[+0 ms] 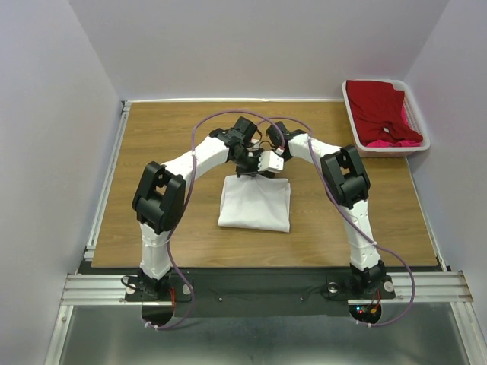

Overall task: Fold and stack the t-shirts
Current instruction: Fold the tshirt

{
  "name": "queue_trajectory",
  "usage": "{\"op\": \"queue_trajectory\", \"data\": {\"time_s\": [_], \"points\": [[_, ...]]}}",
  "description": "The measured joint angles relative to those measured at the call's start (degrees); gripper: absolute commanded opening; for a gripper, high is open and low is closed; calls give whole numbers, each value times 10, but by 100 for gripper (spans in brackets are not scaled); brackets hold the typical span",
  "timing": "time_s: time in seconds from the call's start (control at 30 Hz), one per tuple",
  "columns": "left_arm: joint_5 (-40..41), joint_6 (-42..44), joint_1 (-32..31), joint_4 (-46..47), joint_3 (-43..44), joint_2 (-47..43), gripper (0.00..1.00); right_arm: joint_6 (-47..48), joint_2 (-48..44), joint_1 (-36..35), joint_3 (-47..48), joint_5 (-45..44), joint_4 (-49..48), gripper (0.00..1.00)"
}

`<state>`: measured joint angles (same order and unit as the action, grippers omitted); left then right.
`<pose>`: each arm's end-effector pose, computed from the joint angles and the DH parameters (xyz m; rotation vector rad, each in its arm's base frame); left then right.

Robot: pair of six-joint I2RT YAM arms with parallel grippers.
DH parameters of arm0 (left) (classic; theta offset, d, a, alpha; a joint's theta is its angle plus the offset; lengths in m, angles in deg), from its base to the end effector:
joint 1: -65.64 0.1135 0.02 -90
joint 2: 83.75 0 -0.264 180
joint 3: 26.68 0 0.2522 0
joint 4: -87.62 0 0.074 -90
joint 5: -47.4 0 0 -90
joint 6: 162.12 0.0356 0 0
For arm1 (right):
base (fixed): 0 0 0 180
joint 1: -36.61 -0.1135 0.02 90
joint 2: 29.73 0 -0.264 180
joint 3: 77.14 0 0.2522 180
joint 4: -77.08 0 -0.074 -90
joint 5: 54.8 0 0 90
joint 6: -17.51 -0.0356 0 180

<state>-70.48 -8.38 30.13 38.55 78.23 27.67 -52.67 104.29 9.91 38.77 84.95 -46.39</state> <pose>0.3376 -0.2613 0.2437 1.9636 1.4255 -0.3996 0.4067 0.2349 0.1314 -1.2050 2.3817 1.2545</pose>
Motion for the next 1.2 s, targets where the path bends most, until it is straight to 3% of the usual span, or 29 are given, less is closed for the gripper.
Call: {"op": "queue_trajectory", "data": {"time_s": [0.13,0.17,0.2,0.27,0.43,0.57,0.7,0.97,1.2], "points": [[3,5,1,4,-2,13,5,0,2,0,11,-24,6,12],[3,5,1,4,-3,13,7,0,3,0,18,-37,9,22],[3,5,1,5,-3,13,9,0,3,0,25,-46,10,22],[3,6,1,9,-3,13,16,0,3,0,44,-76,14,37],[11,8,1,14,-4,13,33,4,3,5,100,-155,14,55],[12,4,8,3,5,13,43,1,2,25,129,-198,14,57],[-15,-23,30,-9,16,-10,46,-4,-23,70,123,-210,15,58],[-103,-106,151,-1,-20,-97,52,-18,-198,127,-31,-158,21,58],[-159,-154,196,-1,-39,-52,53,-17,-199,104,-94,-103,28,58]]}}
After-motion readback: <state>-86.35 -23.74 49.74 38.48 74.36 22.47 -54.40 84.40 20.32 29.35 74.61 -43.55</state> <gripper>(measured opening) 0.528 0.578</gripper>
